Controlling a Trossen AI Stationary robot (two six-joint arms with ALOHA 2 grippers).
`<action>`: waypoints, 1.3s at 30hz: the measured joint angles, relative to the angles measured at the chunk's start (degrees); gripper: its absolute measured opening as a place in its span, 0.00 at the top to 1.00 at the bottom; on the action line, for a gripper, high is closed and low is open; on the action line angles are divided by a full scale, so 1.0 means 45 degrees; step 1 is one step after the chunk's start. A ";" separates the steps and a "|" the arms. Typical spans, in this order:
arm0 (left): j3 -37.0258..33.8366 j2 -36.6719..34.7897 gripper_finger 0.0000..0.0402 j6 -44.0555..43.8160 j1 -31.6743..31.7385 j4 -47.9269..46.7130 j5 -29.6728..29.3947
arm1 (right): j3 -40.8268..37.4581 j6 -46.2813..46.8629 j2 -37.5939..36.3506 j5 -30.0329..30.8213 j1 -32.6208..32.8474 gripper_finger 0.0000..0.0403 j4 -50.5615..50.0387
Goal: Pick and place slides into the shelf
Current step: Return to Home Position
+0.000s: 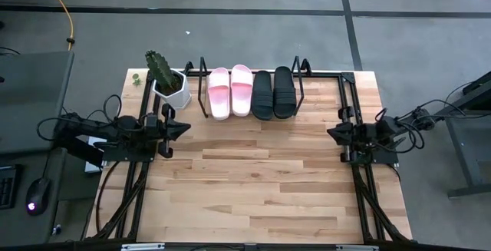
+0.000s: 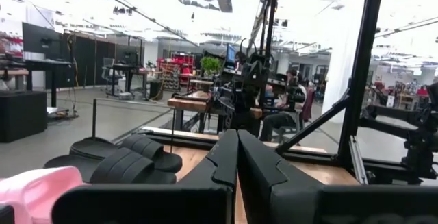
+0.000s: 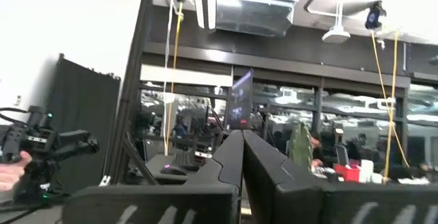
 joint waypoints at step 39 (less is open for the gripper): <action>-0.0001 -0.0043 1.00 0.1167 0.0000 -0.2114 0.0008 | 0.0005 0.0156 0.0000 0.1011 0.0005 1.00 -0.4889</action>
